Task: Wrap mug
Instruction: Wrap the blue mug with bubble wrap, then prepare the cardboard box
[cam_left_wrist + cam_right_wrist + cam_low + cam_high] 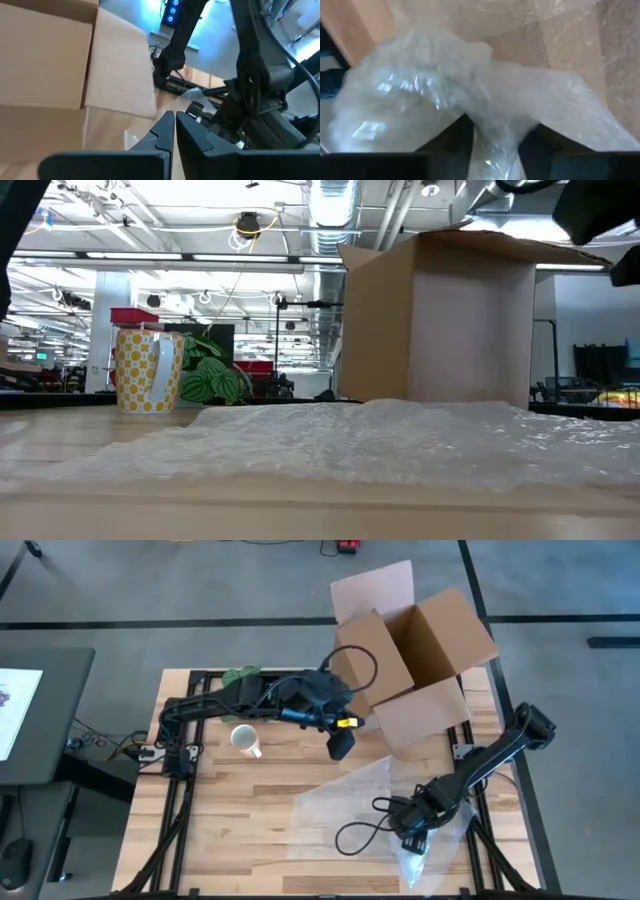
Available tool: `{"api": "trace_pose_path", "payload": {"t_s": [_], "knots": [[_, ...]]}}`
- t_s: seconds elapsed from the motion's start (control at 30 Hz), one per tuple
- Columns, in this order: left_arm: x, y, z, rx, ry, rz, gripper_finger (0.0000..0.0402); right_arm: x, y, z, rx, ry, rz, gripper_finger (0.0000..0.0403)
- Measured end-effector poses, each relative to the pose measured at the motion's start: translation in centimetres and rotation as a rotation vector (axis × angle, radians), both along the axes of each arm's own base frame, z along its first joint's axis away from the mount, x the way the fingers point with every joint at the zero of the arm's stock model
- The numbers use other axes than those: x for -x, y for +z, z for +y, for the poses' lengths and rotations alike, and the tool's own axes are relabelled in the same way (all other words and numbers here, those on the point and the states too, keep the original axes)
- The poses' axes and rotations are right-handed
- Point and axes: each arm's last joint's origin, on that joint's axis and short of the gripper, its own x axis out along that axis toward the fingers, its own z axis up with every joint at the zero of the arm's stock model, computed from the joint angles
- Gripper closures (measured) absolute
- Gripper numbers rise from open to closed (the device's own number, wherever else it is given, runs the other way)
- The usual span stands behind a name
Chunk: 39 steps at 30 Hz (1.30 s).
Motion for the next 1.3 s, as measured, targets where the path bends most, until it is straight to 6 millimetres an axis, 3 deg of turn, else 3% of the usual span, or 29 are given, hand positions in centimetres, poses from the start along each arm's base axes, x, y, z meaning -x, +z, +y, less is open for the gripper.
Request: {"api": "trace_pose_path", "payload": {"t_s": [0.23, 0.37, 0.5, 0.6, 0.7, 0.87, 1.03, 1.17, 1.3], "knots": [[1.1, 1.4, -1.1, 0.059, -0.001, -0.050, 0.0402, 2.0, 5.8, -1.0, -0.130, -0.080, -0.126, 0.0190], [2.4, 2.5, -2.0, 0.062, -0.025, -0.076, 0.0402, 3.5, 10.4, -2.1, -0.259, -0.096, -0.263, 0.0181], [3.1, 2.3, -2.7, 0.041, -0.013, -0.024, 0.0402, 4.9, 14.5, -4.1, -0.334, -0.136, -0.424, 0.0186], [3.2, 1.5, -2.8, 0.001, 0.035, 0.044, 0.0402, 6.0, 15.2, -6.0, -0.231, -0.194, -0.495, 0.0193], [3.2, 1.0, -2.8, -0.012, 0.065, 0.083, 0.0402, 6.5, 14.5, -7.0, -0.112, -0.176, -0.430, 0.0200], [3.2, 1.0, -2.7, -0.021, 0.090, 0.085, 0.0402, 5.4, 13.7, -6.4, -0.070, -0.069, -0.407, 0.0205], [3.3, 0.9, -2.7, -0.017, 0.108, 0.098, 0.0402, 3.1, 14.0, -5.2, -0.116, 0.005, -0.561, 0.0205], [3.7, 0.4, -3.2, -0.003, 0.110, 0.150, 0.0402, 2.4, 17.2, -5.7, -0.174, 0.012, -0.772, 0.0205], [4.1, 0.1, -4.0, 0.007, 0.132, 0.191, 0.0402, 2.7, 21.5, -7.8, -0.087, -0.021, -0.960, 0.0205]]}}
